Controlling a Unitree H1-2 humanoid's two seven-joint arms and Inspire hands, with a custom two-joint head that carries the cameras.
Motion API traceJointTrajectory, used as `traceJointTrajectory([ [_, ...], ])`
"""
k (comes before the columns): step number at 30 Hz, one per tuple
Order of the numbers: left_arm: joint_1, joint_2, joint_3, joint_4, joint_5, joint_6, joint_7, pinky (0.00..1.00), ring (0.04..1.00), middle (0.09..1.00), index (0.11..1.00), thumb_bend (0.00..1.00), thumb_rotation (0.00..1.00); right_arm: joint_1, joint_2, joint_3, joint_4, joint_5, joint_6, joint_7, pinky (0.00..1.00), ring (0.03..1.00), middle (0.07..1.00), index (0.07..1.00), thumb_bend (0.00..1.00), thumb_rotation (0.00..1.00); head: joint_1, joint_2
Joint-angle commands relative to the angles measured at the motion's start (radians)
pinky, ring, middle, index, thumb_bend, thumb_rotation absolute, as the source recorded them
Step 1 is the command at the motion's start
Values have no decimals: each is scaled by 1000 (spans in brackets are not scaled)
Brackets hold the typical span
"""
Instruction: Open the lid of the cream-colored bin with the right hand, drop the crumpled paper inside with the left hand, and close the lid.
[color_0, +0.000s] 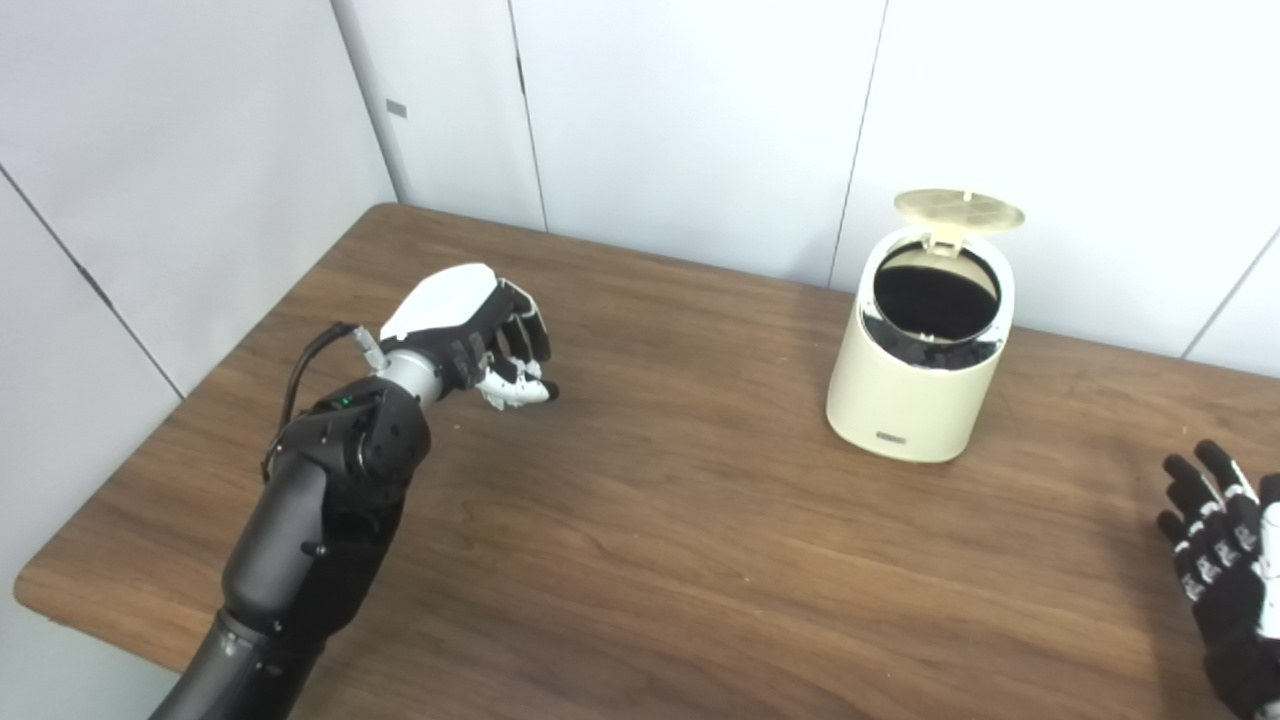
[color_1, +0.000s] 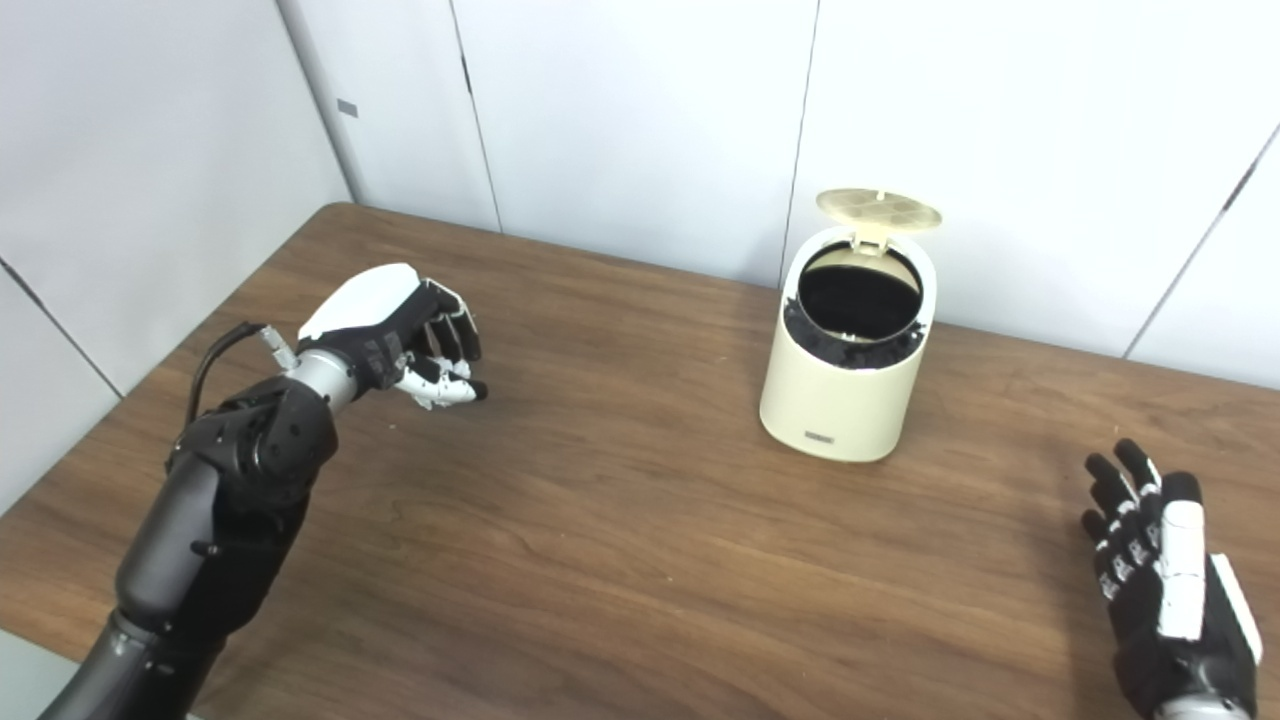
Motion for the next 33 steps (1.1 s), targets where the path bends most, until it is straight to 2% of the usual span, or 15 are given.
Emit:
traceJointTrajectory([
  [1,-47,22,5,-39,4,-4,31,428,404,492,495,501,0,-23,-4,-6,-16,1,-53,5,1000,992,937,960,507,1000,-2,1],
  [3,-49,19,1,-45,-8,-10,48,420,398,503,494,499,0,-22,-1,-7,-17,5,-51,5,1000,983,931,957,510,1000,-5,0],
  [6,-55,11,-10,-55,7,-4,48,342,399,501,484,475,0,-24,1,-5,-11,5,-58,6,1000,982,929,958,496,1000,-18,-6],
  [8,-64,3,-21,-69,4,-9,59,330,400,500,485,473,0,-25,1,-4,-6,4,-62,7,1000,988,935,960,494,1000,-21,-8],
  [13,-96,-23,-44,-89,-17,-30,89,295,385,478,532,467,0,-30,-1,-3,27,0,-100,12,1000,994,948,975,475,1000,-45,-23],
  [20,-174,-49,-107,-75,-33,-51,95,304,372,444,530,464,0,-30,3,3,91,17,-168,28,1000,998,955,979,480,1000,-107,-46],
  [24,-221,-66,-146,-62,-43,-71,106,336,384,463,511,470,0,-25,-1,11,120,9,-212,37,1000,1000,957,993,494,1000,-134,-61],
  [28,-255,-84,-176,-45,-52,-86,111,370,418,485,478,475,0,-20,1,20,128,-3,-235,32,1000,1000,949,986,502,1000,-156,-68],
  [33,-285,-104,-201,-20,-56,-108,127,342,403,468,499,473,0,-20,12,24,142,-15,-254,19,1000,995,939,973,504,1000,-202,-79],
])
